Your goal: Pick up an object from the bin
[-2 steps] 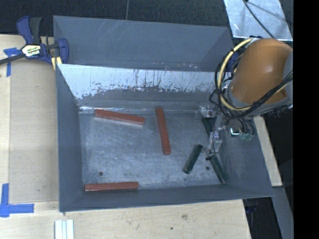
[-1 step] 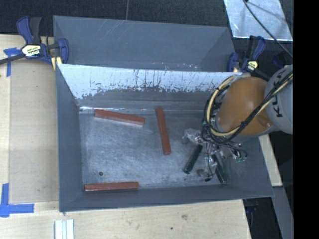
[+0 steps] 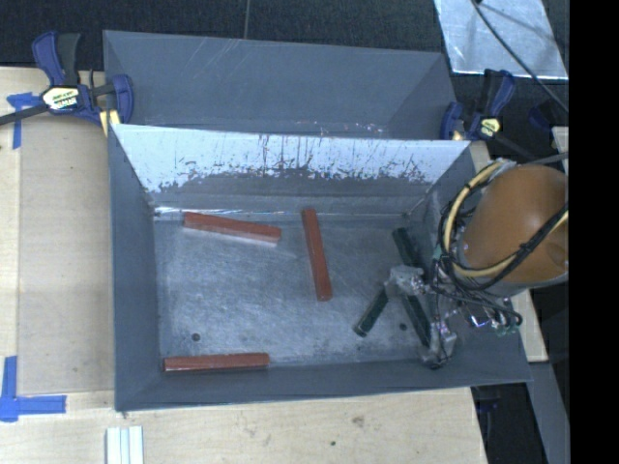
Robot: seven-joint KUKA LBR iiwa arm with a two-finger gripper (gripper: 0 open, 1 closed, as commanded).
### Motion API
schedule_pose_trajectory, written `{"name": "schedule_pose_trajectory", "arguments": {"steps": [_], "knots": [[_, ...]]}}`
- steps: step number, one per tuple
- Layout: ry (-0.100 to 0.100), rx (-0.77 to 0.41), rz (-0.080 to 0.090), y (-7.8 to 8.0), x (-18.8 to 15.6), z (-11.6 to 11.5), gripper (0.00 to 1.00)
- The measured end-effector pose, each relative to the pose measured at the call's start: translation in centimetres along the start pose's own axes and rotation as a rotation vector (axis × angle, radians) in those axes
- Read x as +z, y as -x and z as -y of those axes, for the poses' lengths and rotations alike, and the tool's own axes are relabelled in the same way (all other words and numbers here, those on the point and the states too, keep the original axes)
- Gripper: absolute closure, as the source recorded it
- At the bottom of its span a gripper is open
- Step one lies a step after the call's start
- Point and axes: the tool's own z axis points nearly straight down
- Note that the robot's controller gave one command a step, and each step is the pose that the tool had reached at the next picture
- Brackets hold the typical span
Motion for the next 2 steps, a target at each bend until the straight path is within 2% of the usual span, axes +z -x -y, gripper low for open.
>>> {"name": "schedule_pose_trajectory", "arguments": {"steps": [1, 2], "knots": [[0.0, -0.428, 0.007, 6.3, -0.3, -1.7, 0.0], [0.003, -0.515, 0.002, 4.4, 3.2, -1.3, 0.0]]}}
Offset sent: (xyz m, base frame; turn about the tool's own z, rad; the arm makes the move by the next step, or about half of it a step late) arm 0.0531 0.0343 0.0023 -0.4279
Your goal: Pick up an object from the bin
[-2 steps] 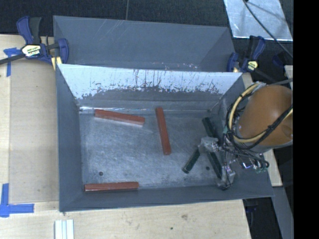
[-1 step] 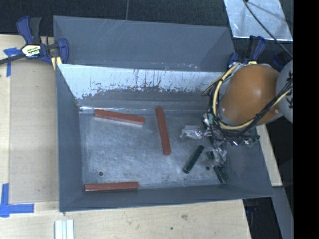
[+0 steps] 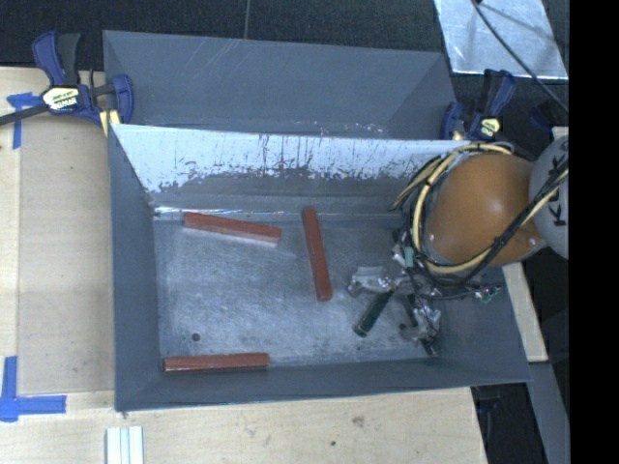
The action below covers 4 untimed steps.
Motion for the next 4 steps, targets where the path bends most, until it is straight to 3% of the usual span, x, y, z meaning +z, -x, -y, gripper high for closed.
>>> {"name": "schedule_pose_trajectory", "arguments": {"steps": [1, 2, 3, 4], "knots": [[0.002, -0.173, 0.011, -5.3, -0.1, 0.1, 0.0], [0.0, -0.174, 0.005, -5.5, -0.1, 0.2, 1.0], [-0.002, -0.173, 0.002, -5.4, -1.9, 0.3, 1.0], [-0.008, -0.169, 0.003, -5.3, -9.0, 0.4, 1.0]]}}
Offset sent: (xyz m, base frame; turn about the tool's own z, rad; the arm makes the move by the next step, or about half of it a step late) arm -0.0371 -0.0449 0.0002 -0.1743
